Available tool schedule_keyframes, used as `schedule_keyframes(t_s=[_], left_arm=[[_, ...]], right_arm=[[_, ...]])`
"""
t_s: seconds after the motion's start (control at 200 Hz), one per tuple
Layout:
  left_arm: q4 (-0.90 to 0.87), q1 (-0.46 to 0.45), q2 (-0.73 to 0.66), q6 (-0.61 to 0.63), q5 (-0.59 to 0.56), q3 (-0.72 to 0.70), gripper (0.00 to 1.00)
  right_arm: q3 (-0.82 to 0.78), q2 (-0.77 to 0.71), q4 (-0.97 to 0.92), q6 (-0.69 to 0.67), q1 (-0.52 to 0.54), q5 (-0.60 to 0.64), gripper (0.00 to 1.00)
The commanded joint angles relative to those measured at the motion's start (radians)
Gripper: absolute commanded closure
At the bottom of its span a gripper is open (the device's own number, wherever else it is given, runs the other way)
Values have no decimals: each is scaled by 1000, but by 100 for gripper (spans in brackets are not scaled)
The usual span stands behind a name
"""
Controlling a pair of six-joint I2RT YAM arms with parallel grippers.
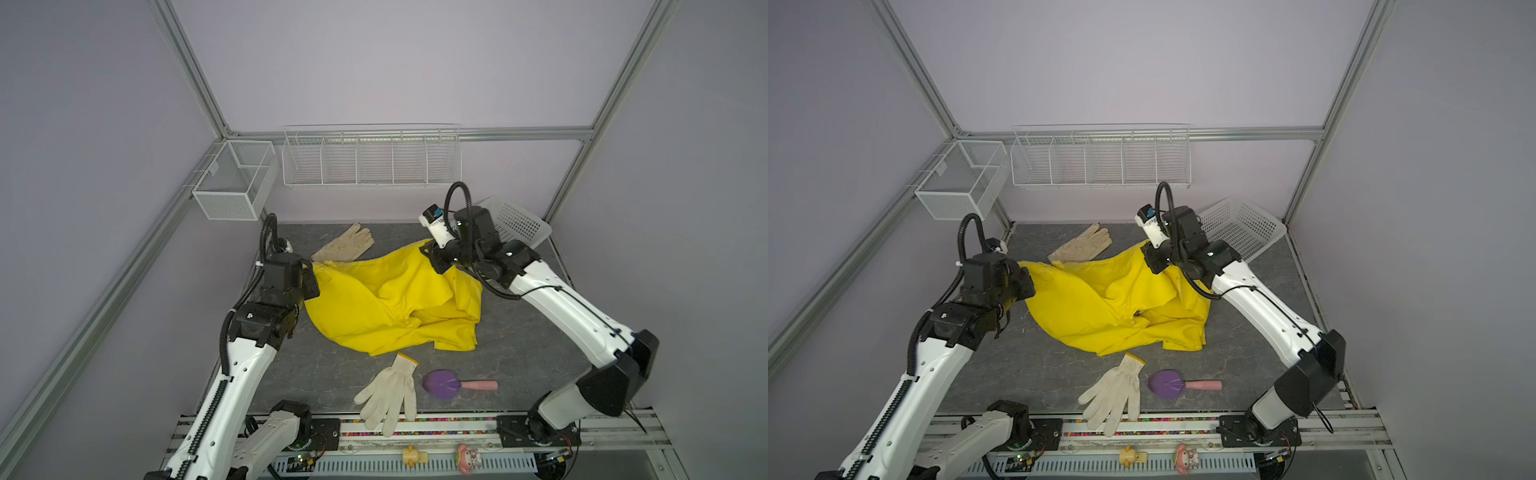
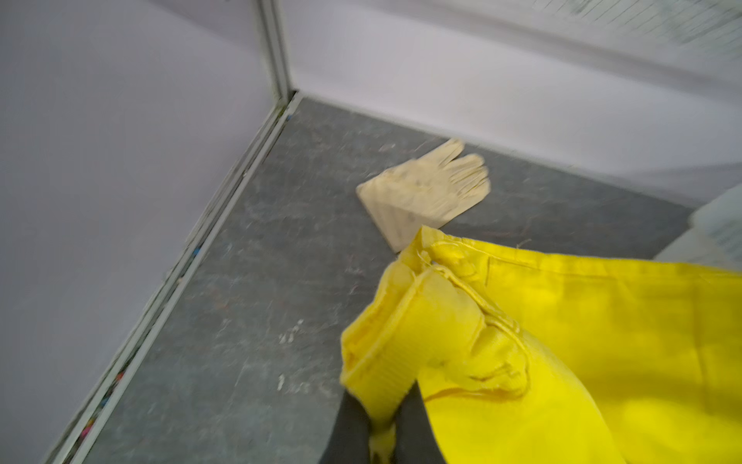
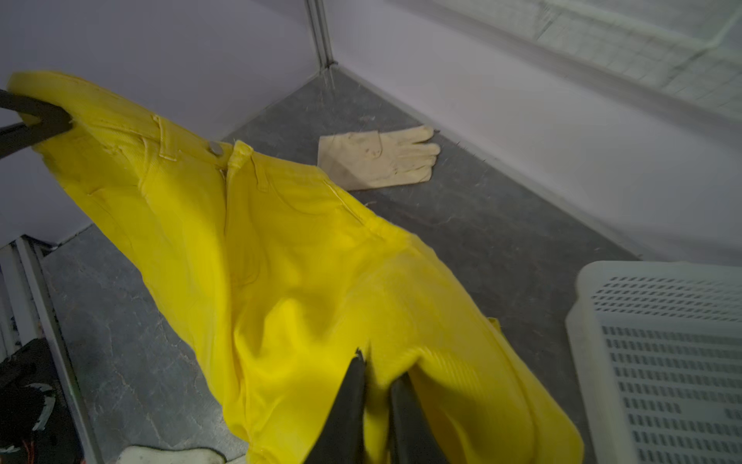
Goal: Fold and stack the trousers
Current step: Flatten out the trousers at the center of the table.
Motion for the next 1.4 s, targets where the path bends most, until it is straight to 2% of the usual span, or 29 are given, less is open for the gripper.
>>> schedule_keyframes(t_s=[0.0,0.085,0.165,0.37,0.465,0.535,0.61,0.665,0.735,0.775,0.855,0.955,1.075,1.19,1.29,1.399], left_arm=[[-28,30,-31,-72,-196,-105,100],[-103,80,-3,-186,-237,-160,100],[-148,88,9,-254,-273,-194,100],[-224,150,60,-424,-256,-284,100],[-261,159,49,-481,-259,-293,96],[-295,193,20,-516,-241,-282,85],[-310,221,-22,-507,-203,-251,76],[-325,239,-34,-490,-168,-210,65],[-341,247,-24,-459,-125,-154,53],[-340,247,-9,-440,-94,-125,41],[-333,247,30,-412,-24,-75,33],[-243,247,62,-359,71,-63,32],[-96,247,146,-364,194,-100,32],[55,246,250,-383,324,-135,32],[144,238,351,-380,371,-145,32],[204,229,443,-357,381,-142,33]], right_arm=[[-64,52,97,71,37,-77,84],[-123,111,139,87,47,-92,84],[-159,162,150,87,52,-94,83],[-200,233,122,60,57,-98,80],[-178,217,94,26,52,-72,69],[-166,201,54,15,28,-66,59],[-183,164,33,32,-12,-76,45],[-200,133,11,39,-41,-72,36],[-249,76,8,64,-76,-53,30],[-280,43,12,79,-101,-44,26],[-340,-17,15,99,-148,-20,16],[-404,-69,15,117,-199,-16,14],[-440,-83,28,136,-228,-2,14],[-432,-49,13,176,-233,86,12],[-430,-13,28,210,-232,154,11],[-417,44,46,222,-232,166,10]])
